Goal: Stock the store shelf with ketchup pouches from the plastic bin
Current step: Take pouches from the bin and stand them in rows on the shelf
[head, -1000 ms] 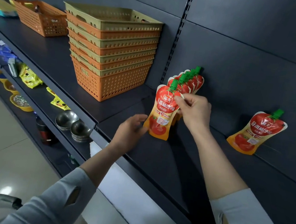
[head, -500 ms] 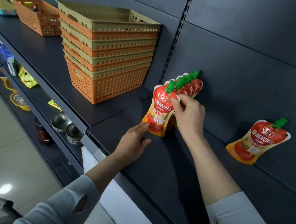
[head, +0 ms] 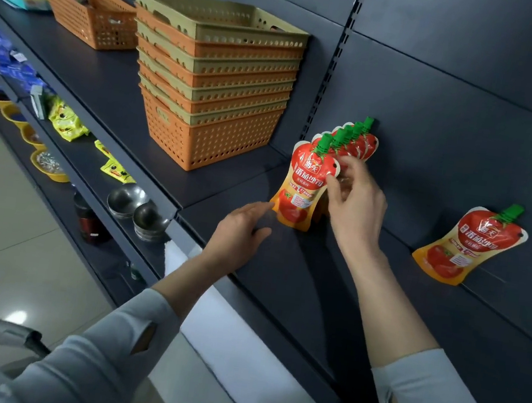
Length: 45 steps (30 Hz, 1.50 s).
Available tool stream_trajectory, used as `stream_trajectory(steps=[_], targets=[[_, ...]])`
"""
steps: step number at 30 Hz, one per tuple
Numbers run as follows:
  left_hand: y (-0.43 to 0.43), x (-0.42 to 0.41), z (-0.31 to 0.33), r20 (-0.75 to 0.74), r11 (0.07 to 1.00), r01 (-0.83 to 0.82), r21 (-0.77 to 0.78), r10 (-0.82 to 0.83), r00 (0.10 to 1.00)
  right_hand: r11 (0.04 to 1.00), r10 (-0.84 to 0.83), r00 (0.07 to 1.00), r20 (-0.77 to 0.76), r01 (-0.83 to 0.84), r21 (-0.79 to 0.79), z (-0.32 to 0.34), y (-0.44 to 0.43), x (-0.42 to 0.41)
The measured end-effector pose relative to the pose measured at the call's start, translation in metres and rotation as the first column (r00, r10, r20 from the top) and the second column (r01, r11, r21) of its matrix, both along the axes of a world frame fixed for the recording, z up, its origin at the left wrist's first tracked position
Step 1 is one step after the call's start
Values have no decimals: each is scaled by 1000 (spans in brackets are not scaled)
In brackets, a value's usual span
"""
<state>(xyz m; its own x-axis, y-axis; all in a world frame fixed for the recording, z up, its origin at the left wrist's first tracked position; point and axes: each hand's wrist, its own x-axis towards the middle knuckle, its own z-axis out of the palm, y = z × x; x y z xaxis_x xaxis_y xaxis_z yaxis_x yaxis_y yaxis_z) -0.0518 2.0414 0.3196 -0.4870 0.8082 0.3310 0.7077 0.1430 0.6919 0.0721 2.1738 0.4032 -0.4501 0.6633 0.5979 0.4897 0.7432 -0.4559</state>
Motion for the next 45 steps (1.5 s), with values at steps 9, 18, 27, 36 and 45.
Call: stream_trajectory(steps=[9,18,27,36,45], targets=[[-152,-15,-23,143,961,-208,181,183,973,998,20,999,-43,-17,68,-68,-127,17],[-365,0,-153,265,822,-547,-155,569,779,879,459,883,102,-434,-196,-202,-330,-38],[-492,44,-263,331,489,-676,-552,872,361,582,812,309,496,-500,-642,-340,-442,-106],[-511,41,-338,219,296,-706,-643,955,200,543,727,-86,681,-535,-647,-483,-531,-213],[-499,9,-351,204,290,-730,-619,957,208,623,711,74,700,-528,-577,-489,-513,-213]])
